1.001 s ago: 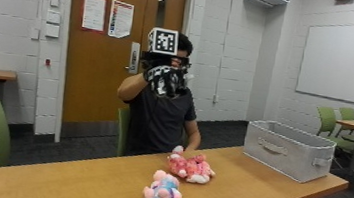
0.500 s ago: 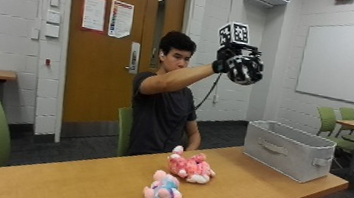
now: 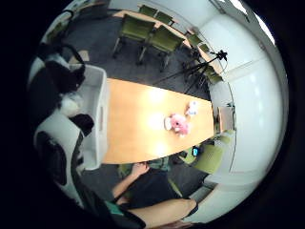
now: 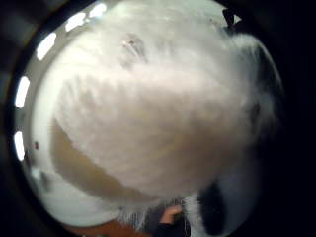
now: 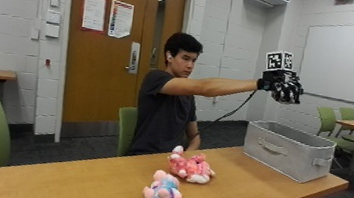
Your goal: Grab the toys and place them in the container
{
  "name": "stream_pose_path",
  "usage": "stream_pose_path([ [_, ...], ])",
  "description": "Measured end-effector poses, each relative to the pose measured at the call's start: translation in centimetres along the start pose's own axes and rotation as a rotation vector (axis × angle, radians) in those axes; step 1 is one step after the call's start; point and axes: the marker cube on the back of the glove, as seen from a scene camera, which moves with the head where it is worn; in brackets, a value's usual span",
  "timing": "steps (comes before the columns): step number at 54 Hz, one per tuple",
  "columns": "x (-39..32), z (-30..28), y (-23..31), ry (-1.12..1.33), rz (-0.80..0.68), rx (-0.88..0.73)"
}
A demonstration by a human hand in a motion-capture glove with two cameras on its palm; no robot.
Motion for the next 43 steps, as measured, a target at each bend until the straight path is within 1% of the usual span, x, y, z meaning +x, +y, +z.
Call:
stream_pose_path([
  [4,-3.1,0.9,0.5,-0.076,-0.094,-0.074],
  [8,-3.8,2.2,0.0,0.042,-0.092,-0.016],
  [12,-6.1,2.2,0.8,-0.079,-0.083,-0.1],
  [14,-6.2,2.8,0.5,-0.004,-0.079,-0.092],
  [16,-6.6,3.3,0.6,0.075,-0.127,-0.098],
  [18,-8.4,3.6,1.3,0.083,-0.176,-0.156],
  [20,-12.2,3.6,3.0,-0.001,-0.194,-0.252],
  [22,-13.7,3.6,3.6,-0.061,-0.138,-0.29],
  [25,-12.3,3.8,2.9,-0.003,0.021,-0.229],
  [27,-11.7,3.7,2.8,0.03,0.071,-0.199],
  [29,-11.0,3.4,2.8,0.033,0.084,-0.187],
  [33,-9.2,2.4,3.2,0.022,0.059,-0.173],
  [43,-0.3,-1.2,5.2,0.051,0.068,-0.138],
])
